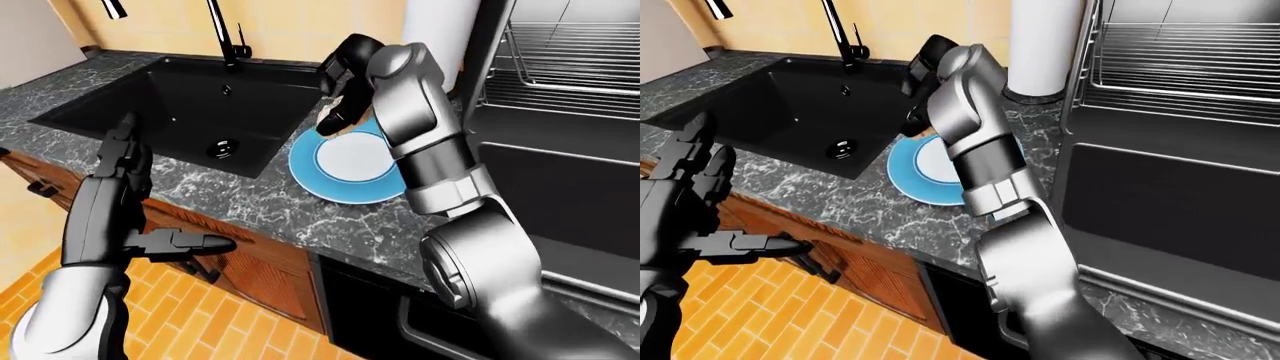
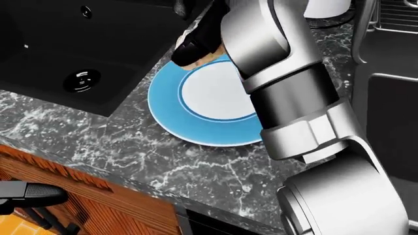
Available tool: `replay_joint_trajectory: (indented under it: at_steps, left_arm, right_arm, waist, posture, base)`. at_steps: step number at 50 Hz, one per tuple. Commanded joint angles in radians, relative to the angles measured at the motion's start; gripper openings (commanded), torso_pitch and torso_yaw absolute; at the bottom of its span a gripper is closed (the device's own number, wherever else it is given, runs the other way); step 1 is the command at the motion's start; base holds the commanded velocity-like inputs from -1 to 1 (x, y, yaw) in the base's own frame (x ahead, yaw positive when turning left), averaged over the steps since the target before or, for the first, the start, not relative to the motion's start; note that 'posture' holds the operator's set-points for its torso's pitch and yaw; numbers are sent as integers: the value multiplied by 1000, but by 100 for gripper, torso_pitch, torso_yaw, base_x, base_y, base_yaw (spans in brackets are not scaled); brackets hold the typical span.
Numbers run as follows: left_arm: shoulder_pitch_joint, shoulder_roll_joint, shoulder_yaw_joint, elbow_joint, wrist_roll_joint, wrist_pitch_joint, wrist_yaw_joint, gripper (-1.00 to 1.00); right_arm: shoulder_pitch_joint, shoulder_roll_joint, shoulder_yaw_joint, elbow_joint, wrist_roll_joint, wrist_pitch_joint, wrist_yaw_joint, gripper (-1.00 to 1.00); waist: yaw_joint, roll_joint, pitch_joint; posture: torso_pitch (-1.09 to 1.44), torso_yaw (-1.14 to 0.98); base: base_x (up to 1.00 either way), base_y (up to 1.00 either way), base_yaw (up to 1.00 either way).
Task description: Pick the scone from the top rack and place it on the plate on the counter.
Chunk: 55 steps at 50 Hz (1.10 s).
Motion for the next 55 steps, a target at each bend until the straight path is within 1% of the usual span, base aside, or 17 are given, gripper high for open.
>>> replay_joint_trajectory:
  at_steps: [1, 11, 19, 26, 30, 38, 48, 55]
  left_arm:
    - [-21, 14, 7, -25, 5, -22, 6, 100]
    - [-25, 16, 8, -29, 5, -15, 4, 100]
    - [-17, 10, 7, -18, 8, -33, 8, 100]
    - [-9, 6, 5, -13, 9, -44, 10, 100]
    - [-7, 7, 5, -16, 10, -40, 8, 100]
    - [-6, 7, 9, -26, 10, -33, 3, 100]
    - [-20, 12, 4, -20, 13, -27, 4, 100]
    - [-33, 18, 4, -18, 12, -18, 3, 100]
  right_arm:
    - [-36, -9, -6, -38, -8, -25, -16, -100]
    - [-27, -12, -13, -7, 0, -40, -60, -100]
    - [15, -6, -11, -21, 8, -48, -88, -100]
    - [49, 2, -23, -35, 38, -45, -127, -100]
    - [69, -4, -15, -47, 48, -43, -133, -100]
    - [102, 5, -16, -80, 66, -24, -147, -100]
    - [118, 4, -15, -95, 89, -15, -170, -100]
    - [113, 2, -31, -66, 129, -36, -245, -100]
  waist:
    - [1, 2, -25]
    - [1, 2, -27]
    - [2, 1, -28]
    - [2, 0, -29]
    - [3, -1, -29]
    - [3, -1, -29]
    - [4, -1, -30]
    - [4, 0, -30]
  posture:
    - [0, 44]
    - [0, 44]
    - [0, 44]
    - [0, 44]
    - [0, 44]
    - [0, 44]
    - [0, 44]
    - [0, 44]
  base:
    - [0, 0, 0]
    - [0, 0, 0]
    - [0, 0, 0]
    - [0, 0, 0]
    - [0, 0, 0]
    - [0, 0, 0]
    - [0, 0, 0]
    - [0, 0, 0]
